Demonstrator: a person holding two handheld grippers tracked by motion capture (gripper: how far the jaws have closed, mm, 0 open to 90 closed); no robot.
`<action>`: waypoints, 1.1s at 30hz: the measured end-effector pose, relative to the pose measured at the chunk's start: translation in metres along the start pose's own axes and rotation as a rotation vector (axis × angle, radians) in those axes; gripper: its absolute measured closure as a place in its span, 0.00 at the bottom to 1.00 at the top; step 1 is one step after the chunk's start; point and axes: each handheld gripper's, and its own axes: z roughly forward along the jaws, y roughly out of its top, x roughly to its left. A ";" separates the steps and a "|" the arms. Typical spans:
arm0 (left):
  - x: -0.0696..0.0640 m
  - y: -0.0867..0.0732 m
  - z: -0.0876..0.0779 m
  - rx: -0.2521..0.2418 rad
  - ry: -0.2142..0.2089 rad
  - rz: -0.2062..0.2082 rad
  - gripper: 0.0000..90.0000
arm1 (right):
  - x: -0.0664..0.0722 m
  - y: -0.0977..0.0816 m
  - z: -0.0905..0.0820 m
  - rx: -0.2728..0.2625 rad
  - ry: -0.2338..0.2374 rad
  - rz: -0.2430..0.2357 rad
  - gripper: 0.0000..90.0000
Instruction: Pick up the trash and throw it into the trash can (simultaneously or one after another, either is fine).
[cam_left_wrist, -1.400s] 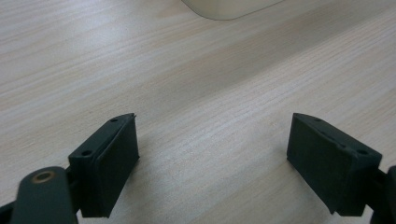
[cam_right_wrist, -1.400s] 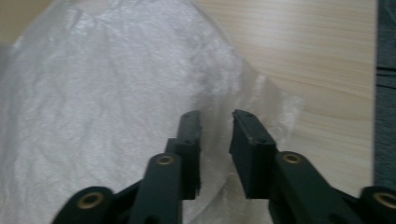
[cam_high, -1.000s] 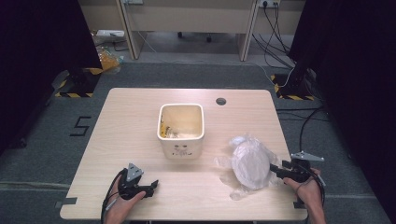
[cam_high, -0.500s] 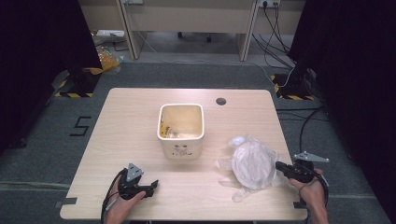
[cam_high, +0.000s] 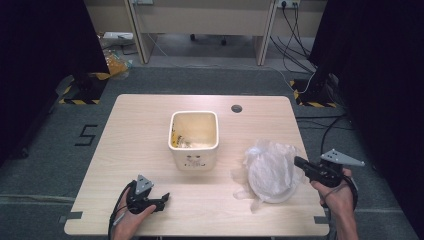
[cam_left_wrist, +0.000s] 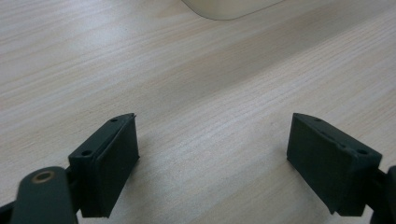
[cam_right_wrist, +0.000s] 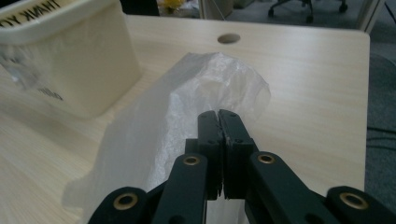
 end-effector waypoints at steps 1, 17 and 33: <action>0.000 0.000 0.000 0.000 0.000 0.000 0.17 | 0.000 0.000 0.000 0.000 0.000 0.000 0.98; 0.000 0.000 0.000 0.000 0.000 0.000 0.17 | 0.028 0.085 0.016 -0.093 0.090 -0.075 0.99; 0.000 0.000 0.000 0.000 0.002 0.004 0.17 | 0.074 0.148 0.049 -0.138 0.199 -0.129 0.99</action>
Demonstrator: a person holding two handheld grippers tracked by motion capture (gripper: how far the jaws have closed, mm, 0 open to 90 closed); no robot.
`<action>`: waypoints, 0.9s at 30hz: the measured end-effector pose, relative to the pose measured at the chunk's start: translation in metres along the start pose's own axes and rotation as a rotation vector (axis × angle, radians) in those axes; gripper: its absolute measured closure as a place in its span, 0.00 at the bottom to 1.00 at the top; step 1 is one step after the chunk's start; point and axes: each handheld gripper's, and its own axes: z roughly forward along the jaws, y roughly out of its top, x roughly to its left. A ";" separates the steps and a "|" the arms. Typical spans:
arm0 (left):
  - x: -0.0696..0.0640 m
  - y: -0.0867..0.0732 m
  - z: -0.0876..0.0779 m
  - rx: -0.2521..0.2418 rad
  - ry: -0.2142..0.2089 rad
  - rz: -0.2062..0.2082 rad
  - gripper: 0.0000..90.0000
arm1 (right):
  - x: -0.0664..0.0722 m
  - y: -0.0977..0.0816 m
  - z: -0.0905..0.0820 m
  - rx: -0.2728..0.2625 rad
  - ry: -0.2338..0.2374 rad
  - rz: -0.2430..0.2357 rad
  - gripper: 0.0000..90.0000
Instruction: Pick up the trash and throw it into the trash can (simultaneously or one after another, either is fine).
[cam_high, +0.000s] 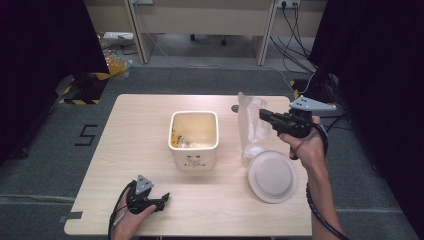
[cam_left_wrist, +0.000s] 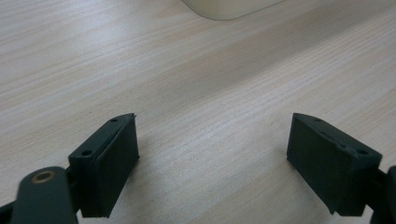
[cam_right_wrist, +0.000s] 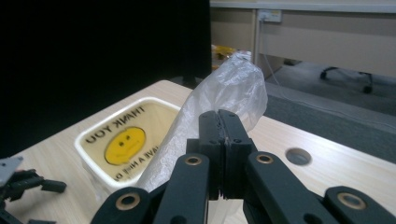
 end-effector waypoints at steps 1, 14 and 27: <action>0.000 0.000 0.000 -0.002 -0.001 -0.005 0.17 | 0.005 0.007 0.008 0.000 0.015 -0.008 1.00; 0.000 0.000 0.000 0.003 -0.002 -0.001 0.17 | 0.040 0.040 0.065 0.016 0.116 -0.030 1.00; 0.000 0.000 0.000 0.003 -0.002 0.000 0.17 | 0.079 0.023 0.153 0.179 0.189 -0.055 0.99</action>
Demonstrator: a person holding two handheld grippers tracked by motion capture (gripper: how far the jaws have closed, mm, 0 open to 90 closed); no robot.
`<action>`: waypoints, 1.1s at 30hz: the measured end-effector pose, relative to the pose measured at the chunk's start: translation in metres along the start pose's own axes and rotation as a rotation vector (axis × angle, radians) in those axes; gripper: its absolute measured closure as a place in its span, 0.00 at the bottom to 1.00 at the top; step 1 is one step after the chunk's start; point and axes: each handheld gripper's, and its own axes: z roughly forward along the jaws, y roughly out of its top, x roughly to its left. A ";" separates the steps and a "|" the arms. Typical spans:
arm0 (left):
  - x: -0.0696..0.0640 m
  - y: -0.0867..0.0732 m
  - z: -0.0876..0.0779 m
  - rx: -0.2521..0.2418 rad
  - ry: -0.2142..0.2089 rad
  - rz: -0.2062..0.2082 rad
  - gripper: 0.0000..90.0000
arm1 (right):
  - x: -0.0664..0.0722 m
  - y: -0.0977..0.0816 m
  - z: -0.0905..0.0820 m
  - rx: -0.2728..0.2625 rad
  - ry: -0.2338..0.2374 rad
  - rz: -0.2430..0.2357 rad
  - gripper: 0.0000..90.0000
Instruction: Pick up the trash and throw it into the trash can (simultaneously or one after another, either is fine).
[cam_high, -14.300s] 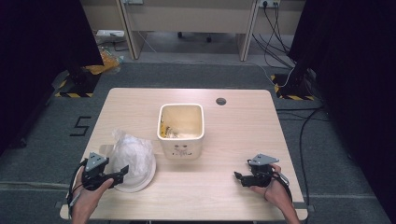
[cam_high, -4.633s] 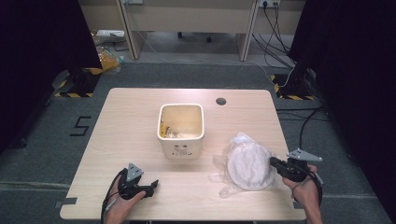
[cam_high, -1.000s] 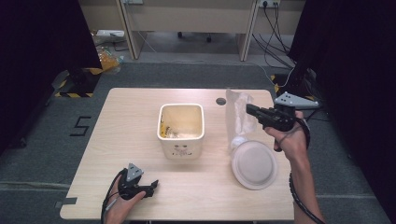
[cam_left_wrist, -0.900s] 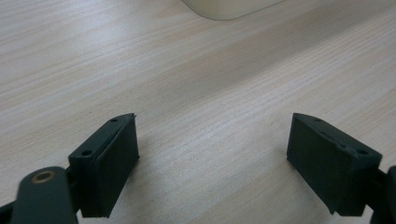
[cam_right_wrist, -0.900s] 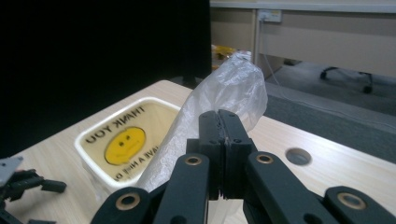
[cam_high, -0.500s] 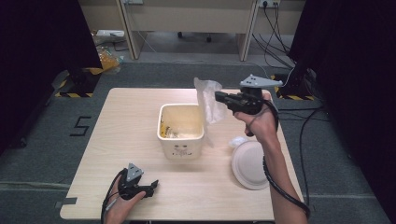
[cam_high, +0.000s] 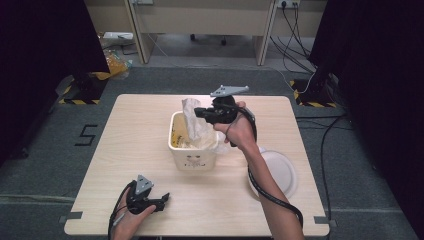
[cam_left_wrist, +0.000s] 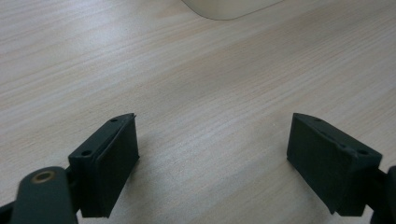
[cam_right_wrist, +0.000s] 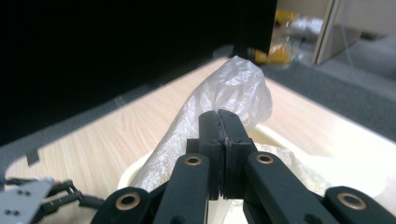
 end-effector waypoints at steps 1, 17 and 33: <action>0.000 0.000 0.000 0.000 -0.001 0.000 0.17 | 0.000 -0.006 0.010 0.036 0.006 0.002 1.00; 0.000 0.000 0.000 0.000 0.000 0.001 0.17 | -0.004 -0.028 0.058 0.293 -0.013 -0.021 0.99; 0.000 0.000 0.000 0.000 0.000 -0.001 0.17 | 0.002 0.000 0.032 0.193 -0.033 -0.023 0.63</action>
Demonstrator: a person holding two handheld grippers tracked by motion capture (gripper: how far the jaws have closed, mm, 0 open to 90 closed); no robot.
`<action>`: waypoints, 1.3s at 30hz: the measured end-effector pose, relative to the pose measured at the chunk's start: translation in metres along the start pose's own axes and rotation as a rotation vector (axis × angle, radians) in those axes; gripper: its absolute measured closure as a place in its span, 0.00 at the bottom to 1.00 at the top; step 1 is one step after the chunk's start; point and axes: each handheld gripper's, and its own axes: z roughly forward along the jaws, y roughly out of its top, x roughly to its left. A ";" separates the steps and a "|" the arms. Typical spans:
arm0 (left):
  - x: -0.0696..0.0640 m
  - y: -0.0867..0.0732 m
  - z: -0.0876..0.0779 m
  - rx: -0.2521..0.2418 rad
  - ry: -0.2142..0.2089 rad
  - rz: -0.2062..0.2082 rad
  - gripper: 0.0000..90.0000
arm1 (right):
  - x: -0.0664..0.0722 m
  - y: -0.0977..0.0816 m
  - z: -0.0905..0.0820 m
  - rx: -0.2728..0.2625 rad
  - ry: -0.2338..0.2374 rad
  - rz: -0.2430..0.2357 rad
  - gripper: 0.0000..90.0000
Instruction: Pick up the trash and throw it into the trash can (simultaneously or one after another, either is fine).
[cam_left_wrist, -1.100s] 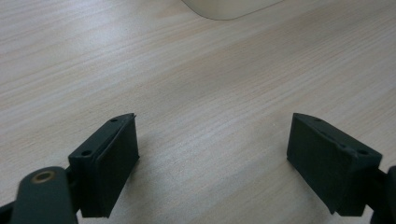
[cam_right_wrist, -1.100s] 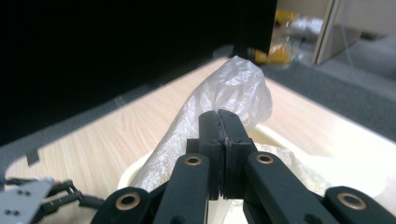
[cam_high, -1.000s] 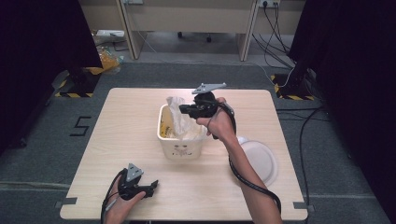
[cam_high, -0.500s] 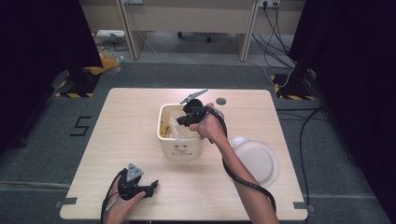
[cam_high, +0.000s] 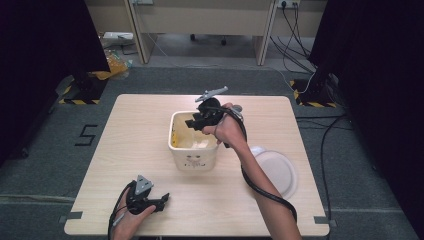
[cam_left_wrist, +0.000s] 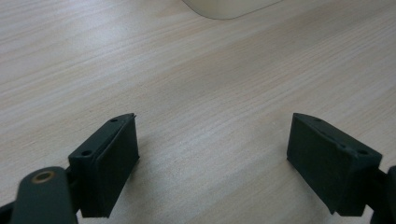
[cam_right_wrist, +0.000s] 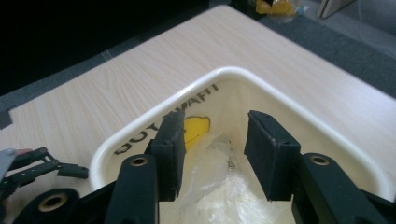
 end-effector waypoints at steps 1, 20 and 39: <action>0.000 0.000 0.000 0.000 0.000 0.001 0.17 | 0.000 0.000 -0.008 -0.014 -0.005 -0.003 0.62; 0.000 0.000 0.000 0.000 0.000 0.001 0.17 | -0.036 -0.082 -0.084 -0.127 -0.088 0.076 0.54; -0.002 0.000 0.000 -0.006 -0.003 0.003 0.18 | -0.067 -0.191 -0.132 -0.142 -0.192 0.201 0.44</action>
